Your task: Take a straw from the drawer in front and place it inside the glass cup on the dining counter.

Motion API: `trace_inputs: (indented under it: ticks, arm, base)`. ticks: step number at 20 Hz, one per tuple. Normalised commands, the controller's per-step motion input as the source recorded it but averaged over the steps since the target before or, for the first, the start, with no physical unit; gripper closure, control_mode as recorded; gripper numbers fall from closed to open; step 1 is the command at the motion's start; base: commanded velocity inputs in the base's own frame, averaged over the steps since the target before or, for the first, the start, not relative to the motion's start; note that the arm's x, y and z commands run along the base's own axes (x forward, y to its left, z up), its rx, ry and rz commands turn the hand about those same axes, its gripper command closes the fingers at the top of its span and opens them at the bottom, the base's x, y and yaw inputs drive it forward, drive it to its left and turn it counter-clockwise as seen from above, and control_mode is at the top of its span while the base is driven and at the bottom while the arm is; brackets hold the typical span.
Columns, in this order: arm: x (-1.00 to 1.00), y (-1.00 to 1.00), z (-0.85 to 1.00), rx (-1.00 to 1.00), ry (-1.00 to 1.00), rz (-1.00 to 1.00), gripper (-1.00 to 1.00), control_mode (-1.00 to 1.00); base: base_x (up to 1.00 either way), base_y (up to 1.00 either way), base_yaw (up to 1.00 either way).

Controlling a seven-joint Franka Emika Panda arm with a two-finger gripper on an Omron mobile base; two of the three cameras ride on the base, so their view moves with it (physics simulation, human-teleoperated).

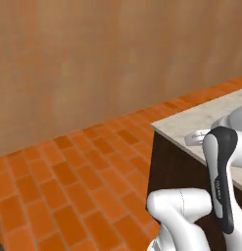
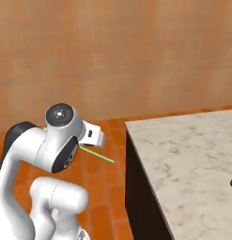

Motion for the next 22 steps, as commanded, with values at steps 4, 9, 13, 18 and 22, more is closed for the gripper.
trace_inputs:
  ticks: [4, 9, 13, 18, 22]
  arm:
    - [0.0, 0.0, 0.0, 0.0, 0.0, 0.0, 1.0, 1.0]
    - [0.0, 0.0, 0.0, 0.0, 0.0, 0.0, 1.0, 1.0]
    - [0.0, 0.0, 0.0, 0.0, 0.0, 0.0, 1.0, 1.0]
    - [0.0, 0.0, 0.0, 0.0, 0.0, 0.0, 1.0, 1.0]
    - [0.0, 0.0, 0.0, 0.0, 0.0, 0.0, 1.0, 1.0]
  base:
    - [0.84, 0.65, -0.5]
    - [0.7, 0.91, -0.39]
    - [0.63, 0.96, -0.34]
    - [0.6, 1.0, -0.32]
    - [0.73, 0.99, -0.35]
